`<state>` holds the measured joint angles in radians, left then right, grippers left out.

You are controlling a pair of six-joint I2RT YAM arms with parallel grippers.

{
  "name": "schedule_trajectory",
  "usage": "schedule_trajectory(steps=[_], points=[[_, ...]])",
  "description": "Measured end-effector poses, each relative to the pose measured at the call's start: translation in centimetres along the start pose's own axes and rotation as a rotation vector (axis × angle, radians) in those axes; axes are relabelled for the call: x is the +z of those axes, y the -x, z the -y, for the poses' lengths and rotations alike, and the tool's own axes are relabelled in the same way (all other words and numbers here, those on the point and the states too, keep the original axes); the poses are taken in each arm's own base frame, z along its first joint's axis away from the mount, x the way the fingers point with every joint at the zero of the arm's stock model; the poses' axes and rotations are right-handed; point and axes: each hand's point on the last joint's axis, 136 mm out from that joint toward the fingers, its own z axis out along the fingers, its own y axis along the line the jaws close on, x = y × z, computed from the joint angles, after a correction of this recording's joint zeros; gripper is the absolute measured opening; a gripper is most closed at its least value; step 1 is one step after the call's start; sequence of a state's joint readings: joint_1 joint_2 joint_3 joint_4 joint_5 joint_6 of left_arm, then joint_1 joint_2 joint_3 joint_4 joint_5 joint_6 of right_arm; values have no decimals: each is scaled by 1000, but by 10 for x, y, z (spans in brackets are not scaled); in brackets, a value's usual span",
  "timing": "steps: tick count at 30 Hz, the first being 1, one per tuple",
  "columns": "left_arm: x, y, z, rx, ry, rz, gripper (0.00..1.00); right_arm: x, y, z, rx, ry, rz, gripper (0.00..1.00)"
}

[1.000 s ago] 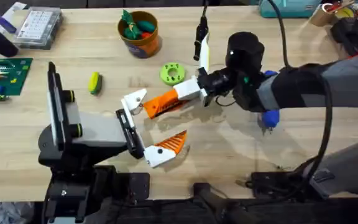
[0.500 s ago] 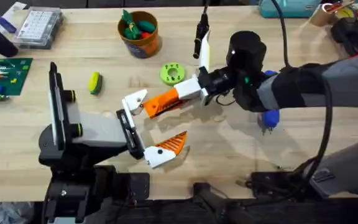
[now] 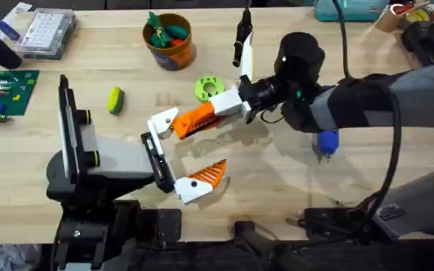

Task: Pick up the gripper from the table and insert it into the empty holder that is missing its gripper. Then pick up a screw, insert it into the mounting hole, and use the screwdriver to tighten it. Finally, clean up the table by picking up the vegetable and placing it into the bucket.

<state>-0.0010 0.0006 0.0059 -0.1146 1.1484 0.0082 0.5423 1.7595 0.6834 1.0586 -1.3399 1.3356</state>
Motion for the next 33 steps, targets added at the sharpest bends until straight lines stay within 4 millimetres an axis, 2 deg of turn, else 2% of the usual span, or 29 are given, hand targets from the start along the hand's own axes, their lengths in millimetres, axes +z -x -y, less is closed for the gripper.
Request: schedule_trajectory(steps=[13,33], points=[[0,0,1,-18,-3,-1,988,1,2,8,114,-17,4,14],[-2,0,-15,-49,80,5,988,15,10,14,89,-73,80,15]])
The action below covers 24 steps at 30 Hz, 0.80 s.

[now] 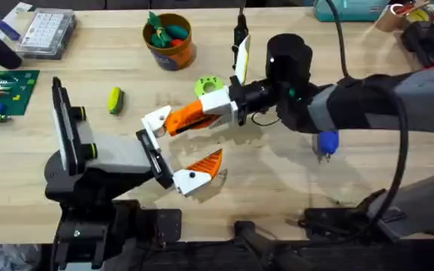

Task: Pick up the gripper from the table and insert it into the empty holder that is missing its gripper. Then pick up a screw, insert it into the mounting hole, and use the screwdriver to tighten it. Finally, clean up the table by picking up the vegetable and placing it into the bucket.

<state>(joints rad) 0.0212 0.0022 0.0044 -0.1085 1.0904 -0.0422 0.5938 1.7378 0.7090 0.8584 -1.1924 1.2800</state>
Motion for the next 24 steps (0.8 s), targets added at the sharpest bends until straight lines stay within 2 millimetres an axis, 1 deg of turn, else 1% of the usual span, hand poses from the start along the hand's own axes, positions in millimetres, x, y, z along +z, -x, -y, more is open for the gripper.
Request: schedule_trajectory(steps=[9,17,24], points=[[0,-1,-1,-25,1,-5,988,0,1,2,12,-13,3,13],[0,-1,-3,-23,11,-4,988,2,3,1,-34,-1,6,15],[0,-1,-6,-31,30,-2,988,5,7,7,-67,26,-7,16]])
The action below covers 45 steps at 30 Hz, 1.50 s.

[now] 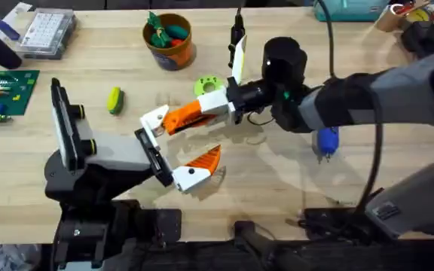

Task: Pick up the gripper from the table and insert it into the empty holder that is missing its gripper. Then pick up a screw, insert it into the mounting hole, and use the screwdriver to tighten it. Finally, clean up the table by picking up the vegetable and placing it into the bucket.

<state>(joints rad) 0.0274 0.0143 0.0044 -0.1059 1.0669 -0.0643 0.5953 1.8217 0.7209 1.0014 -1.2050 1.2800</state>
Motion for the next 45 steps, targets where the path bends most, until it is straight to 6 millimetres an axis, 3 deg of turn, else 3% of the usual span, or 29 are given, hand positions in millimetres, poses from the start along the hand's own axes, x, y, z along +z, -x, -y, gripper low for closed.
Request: schedule_trajectory(steps=[4,11,30,31,35,37,45], points=[[0,0,0,6,3,1,988,3,4,-2,-24,37,4,16],[1,-1,7,-3,-36,-5,988,16,1,-1,95,38,10,16],[0,0,4,-8,-19,-2,989,19,4,-1,132,36,34,9],[0,0,4,-8,-19,-2,989,19,4,-1,135,35,34,49],[0,0,3,11,-17,0,987,21,2,8,175,18,31,568],[0,0,3,20,-14,0,987,22,1,12,185,13,28,727],[0,0,10,40,-52,-4,987,23,2,8,142,31,42,946]])
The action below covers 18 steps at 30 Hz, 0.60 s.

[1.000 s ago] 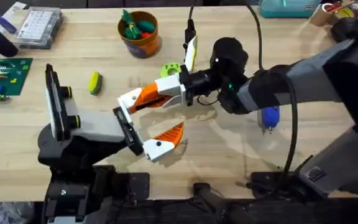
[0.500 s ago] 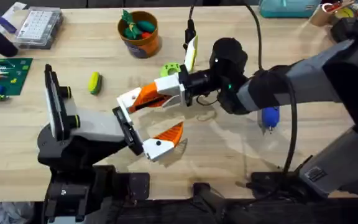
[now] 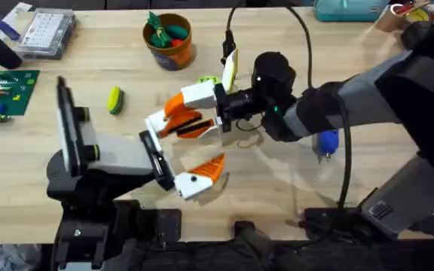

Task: Pick up the gripper from the table and insert it into the empty holder that is missing its gripper. Then pick up a screw, insert it into the mounting hole, and use the screwdriver to tighten it. Finally, clean up the table by picking up the vegetable and placing it into the bucket.

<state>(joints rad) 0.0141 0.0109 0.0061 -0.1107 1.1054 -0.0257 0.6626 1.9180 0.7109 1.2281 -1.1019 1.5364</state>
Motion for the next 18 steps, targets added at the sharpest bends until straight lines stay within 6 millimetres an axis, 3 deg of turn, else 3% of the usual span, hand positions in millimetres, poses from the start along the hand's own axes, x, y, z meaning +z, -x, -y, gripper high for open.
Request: schedule_trajectory(steps=[3,12,18], points=[[1,-1,9,-1,-49,-5,987,-3,3,-4,-21,11,11,989],[1,-2,14,-4,-76,-7,987,-30,20,-2,-19,14,72,992],[0,-2,14,-4,-77,-7,986,-62,3,-4,-70,42,130,992]])
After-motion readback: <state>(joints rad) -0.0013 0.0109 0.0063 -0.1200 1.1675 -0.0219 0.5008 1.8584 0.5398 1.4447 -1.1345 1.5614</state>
